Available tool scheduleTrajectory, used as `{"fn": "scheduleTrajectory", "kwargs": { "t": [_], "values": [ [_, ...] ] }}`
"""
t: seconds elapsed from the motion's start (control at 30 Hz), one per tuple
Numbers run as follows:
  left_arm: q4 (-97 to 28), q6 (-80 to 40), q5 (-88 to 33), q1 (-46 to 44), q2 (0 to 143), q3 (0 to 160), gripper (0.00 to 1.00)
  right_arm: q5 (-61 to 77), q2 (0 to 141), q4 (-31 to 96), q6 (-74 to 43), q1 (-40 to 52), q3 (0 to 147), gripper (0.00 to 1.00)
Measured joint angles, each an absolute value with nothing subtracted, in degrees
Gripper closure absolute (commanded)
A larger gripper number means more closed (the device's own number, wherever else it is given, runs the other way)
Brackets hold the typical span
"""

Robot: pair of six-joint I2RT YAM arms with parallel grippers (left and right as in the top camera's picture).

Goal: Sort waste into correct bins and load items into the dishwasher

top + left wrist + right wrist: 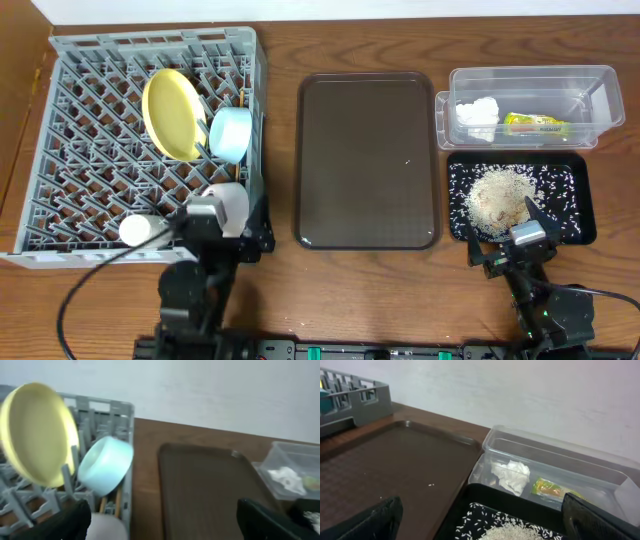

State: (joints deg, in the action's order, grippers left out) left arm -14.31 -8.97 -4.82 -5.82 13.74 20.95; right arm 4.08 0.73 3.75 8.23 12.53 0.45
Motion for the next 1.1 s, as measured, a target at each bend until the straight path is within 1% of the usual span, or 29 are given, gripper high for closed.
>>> {"fn": "scheduleTrajectory", "kwargs": {
  "t": [0.23,0.43,1.1],
  "values": [
    [-8.8,-9.0,-1.7,-5.7,3.9,9.7,0.06,4.1,0.7,3.7,8.2,12.5,0.4,0.01],
    [-1.8,-9.0,-0.4,-5.7,0.8,1.8,0.06,4.1,0.7,3.8,8.2,12.5,0.4,0.01],
    [-1.9,-9.0,-0.4,-5.7,1.6,1.3,0.06,4.1,0.8,3.7,8.2,12.5,0.4,0.01]
  ]
}}
